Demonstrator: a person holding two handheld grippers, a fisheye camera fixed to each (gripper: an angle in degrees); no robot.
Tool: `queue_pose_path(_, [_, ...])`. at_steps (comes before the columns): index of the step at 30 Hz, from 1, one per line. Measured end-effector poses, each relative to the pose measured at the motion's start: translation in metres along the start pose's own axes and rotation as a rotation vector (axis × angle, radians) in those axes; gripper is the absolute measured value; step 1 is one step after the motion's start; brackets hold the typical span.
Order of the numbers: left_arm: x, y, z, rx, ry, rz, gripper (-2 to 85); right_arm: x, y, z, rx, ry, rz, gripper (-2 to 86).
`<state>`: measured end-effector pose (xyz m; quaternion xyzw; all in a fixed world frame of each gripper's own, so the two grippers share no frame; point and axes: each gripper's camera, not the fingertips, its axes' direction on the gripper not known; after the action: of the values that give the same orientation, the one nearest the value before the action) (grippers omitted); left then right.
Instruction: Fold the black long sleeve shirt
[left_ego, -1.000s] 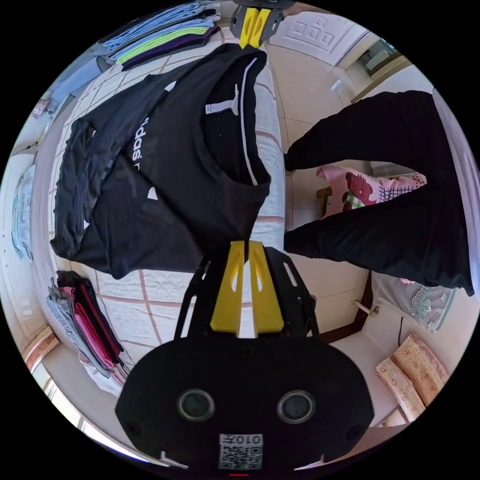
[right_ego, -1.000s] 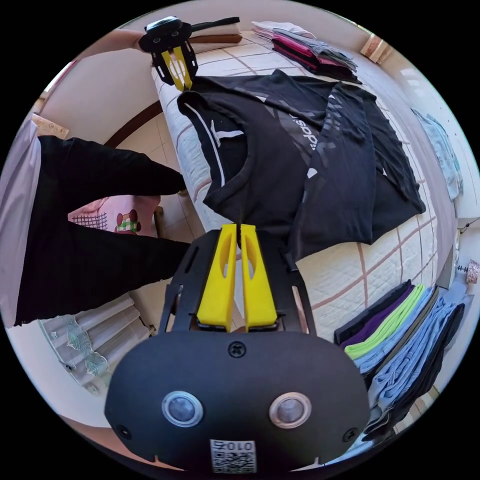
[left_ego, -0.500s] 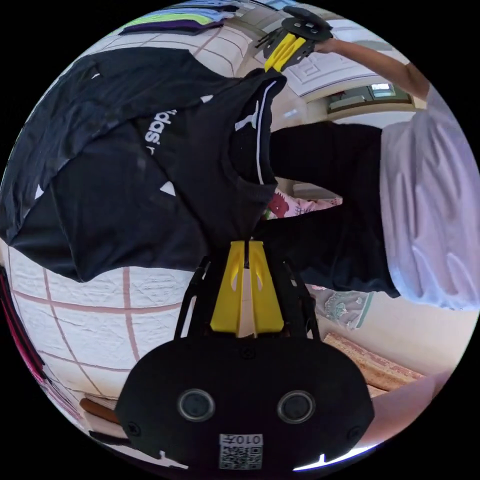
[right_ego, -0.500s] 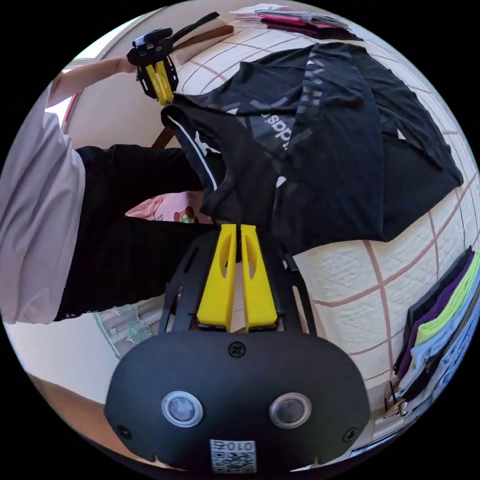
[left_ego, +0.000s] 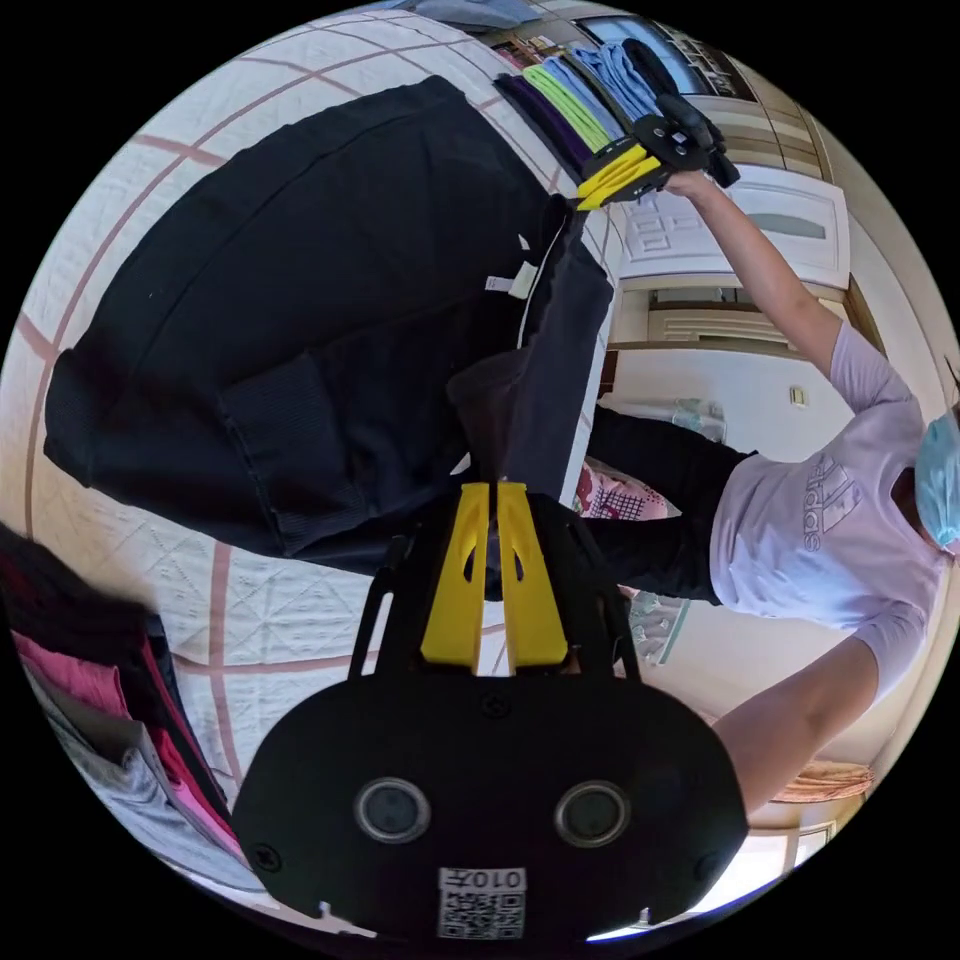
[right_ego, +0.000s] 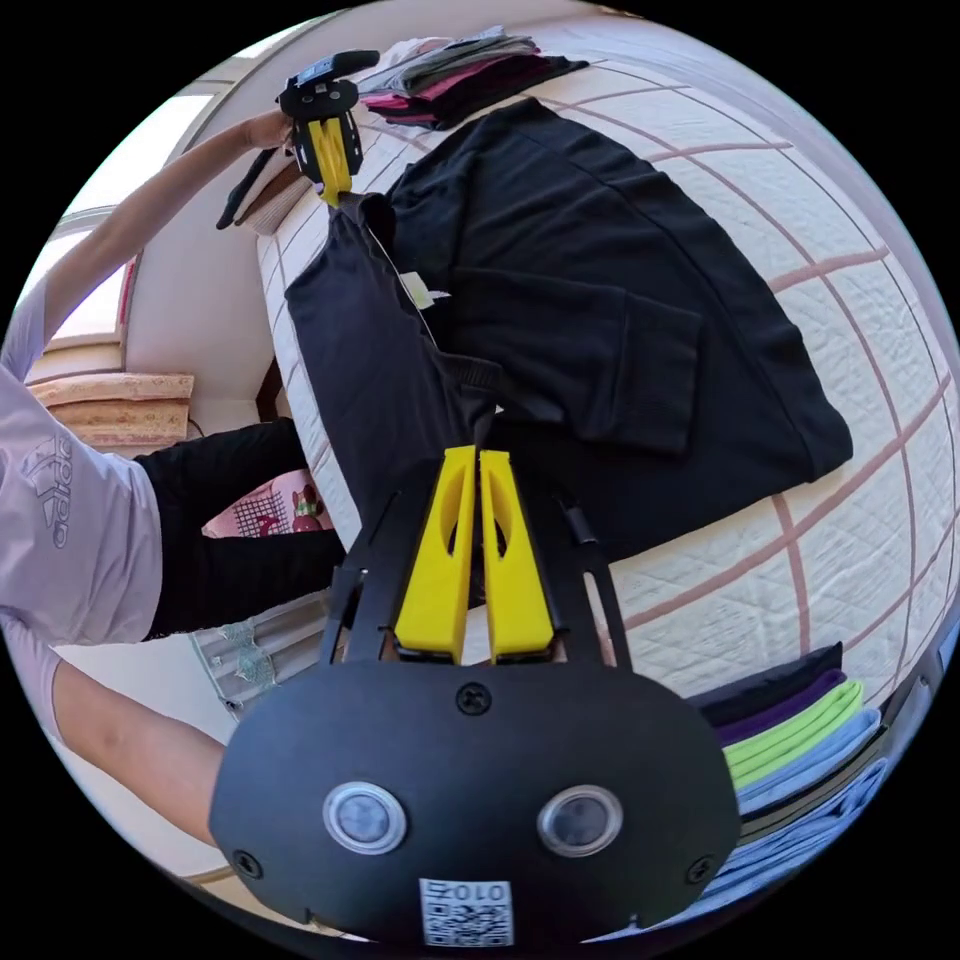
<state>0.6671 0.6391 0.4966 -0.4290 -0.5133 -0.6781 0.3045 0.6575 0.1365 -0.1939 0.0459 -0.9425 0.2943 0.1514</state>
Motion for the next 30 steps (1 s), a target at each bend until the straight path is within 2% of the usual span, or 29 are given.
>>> queue_pose_path(7, [0.012,0.004,0.008,-0.057,0.020,0.109,0.1,-0.027,0.038,-0.011,0.073,-0.033,-0.051,2.5])
queue_pose_path(10, [0.033,0.013,-0.016,-0.039,0.033,0.179,0.0,-0.039,0.051,-0.048,0.123,-0.051,-0.098,2.4])
queue_pose_path(13, [0.041,0.011,-0.064,-0.028,0.004,0.191,0.1,-0.037,0.040,-0.093,0.092,-0.024,-0.157,2.4])
queue_pose_path(16, [0.018,-0.005,-0.109,-0.041,-0.052,0.089,0.1,-0.007,0.012,-0.123,0.061,0.040,-0.125,2.4])
queue_pose_path(18, [-0.009,-0.021,-0.129,-0.031,-0.104,-0.011,0.1,0.043,-0.014,-0.125,0.042,0.049,-0.005,2.5])
queue_pose_path(21, [-0.063,-0.044,-0.137,0.006,-0.122,-0.181,0.1,0.107,-0.041,-0.096,0.027,-0.031,0.182,2.5])
queue_pose_path(23, [-0.096,-0.056,-0.118,-0.020,-0.106,-0.278,0.2,0.125,-0.049,-0.073,0.013,-0.078,0.232,2.4])
queue_pose_path(27, [-0.108,-0.057,-0.098,-0.013,-0.116,-0.313,0.5,0.127,-0.045,-0.051,0.057,-0.071,0.250,1.8])
queue_pose_path(30, [-0.101,-0.046,-0.099,0.075,-0.083,-0.291,1.1,0.123,-0.032,-0.045,0.119,-0.099,0.255,1.7])
